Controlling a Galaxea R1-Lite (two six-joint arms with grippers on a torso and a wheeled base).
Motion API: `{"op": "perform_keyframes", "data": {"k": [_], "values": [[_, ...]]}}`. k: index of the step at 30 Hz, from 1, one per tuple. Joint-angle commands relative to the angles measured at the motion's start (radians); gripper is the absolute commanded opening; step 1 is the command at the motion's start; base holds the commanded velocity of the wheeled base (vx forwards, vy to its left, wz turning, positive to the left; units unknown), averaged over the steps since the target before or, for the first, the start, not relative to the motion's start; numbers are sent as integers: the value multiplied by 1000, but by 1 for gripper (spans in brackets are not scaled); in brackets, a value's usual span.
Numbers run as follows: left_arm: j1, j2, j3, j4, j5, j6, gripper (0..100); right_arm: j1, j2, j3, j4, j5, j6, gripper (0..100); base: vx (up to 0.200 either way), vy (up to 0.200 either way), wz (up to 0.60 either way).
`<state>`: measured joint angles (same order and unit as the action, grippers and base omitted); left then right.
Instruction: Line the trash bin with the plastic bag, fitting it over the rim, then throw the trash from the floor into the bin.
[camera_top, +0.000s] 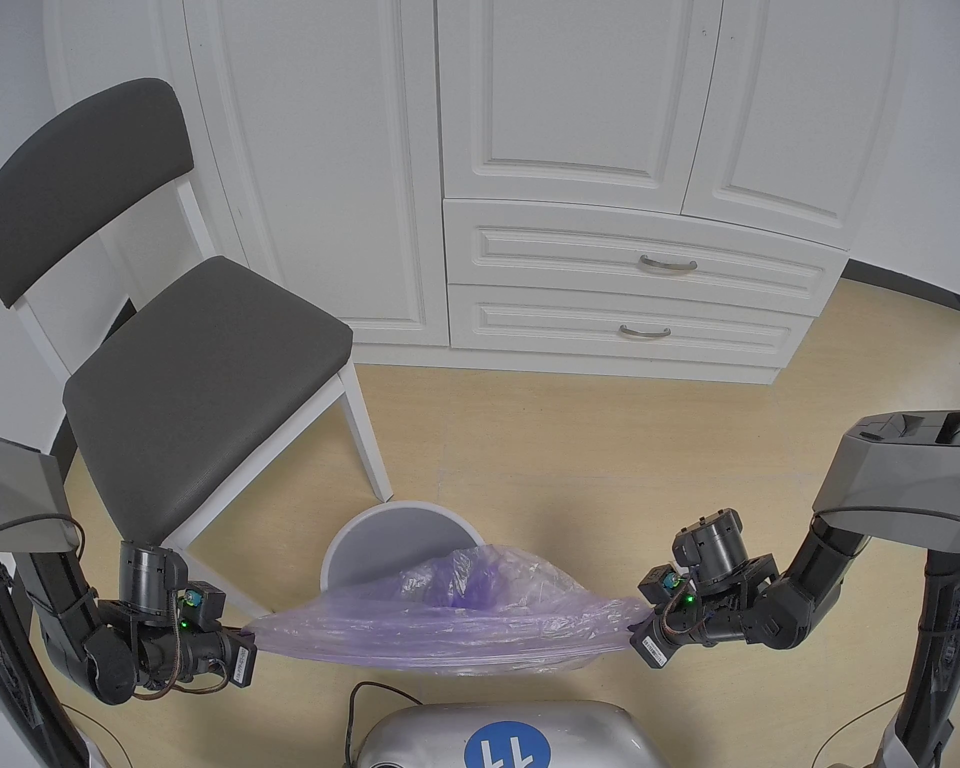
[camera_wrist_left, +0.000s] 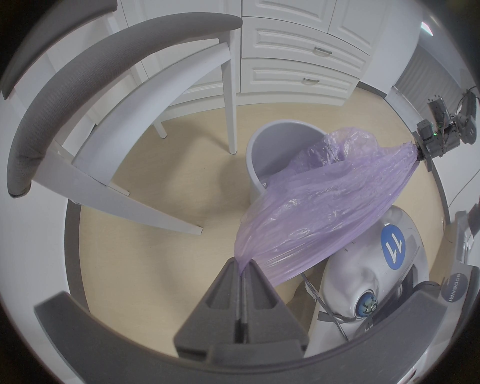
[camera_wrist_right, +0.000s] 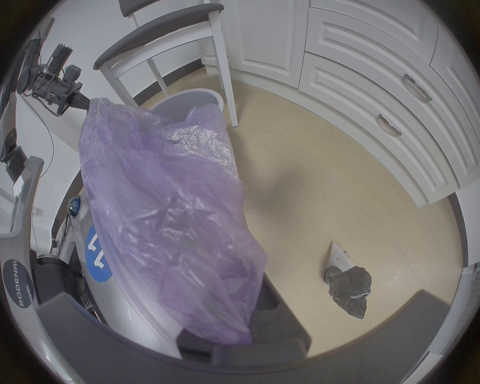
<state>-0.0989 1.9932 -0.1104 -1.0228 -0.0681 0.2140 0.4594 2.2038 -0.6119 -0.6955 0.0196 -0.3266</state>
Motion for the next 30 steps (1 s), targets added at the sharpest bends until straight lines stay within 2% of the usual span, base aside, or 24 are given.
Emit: {"op": "perform_keyframes", "data": {"k": [1,8,15,19,23,30], "values": [[-16,55,8,-3,-1,1,0,21,37,0,7,0,-3,0,0,0,0],[-53,243,-32,-40,1,-31,0,27,128,-75,7,-7,23,0,0,0,0],[-73,407,-92,-278,19,-236,0,58,228,-196,-35,-13,242,0,0,0,0],[-71,461,-83,-398,19,-245,0,67,266,-220,-110,-43,316,0,0,0,0],[-65,504,-71,-494,17,-245,0,65,281,-215,-174,-41,320,0,0,0,0],[-21,490,-63,-507,1,-239,0,67,284,-220,-180,-38,348,0,0,0,0]]}}
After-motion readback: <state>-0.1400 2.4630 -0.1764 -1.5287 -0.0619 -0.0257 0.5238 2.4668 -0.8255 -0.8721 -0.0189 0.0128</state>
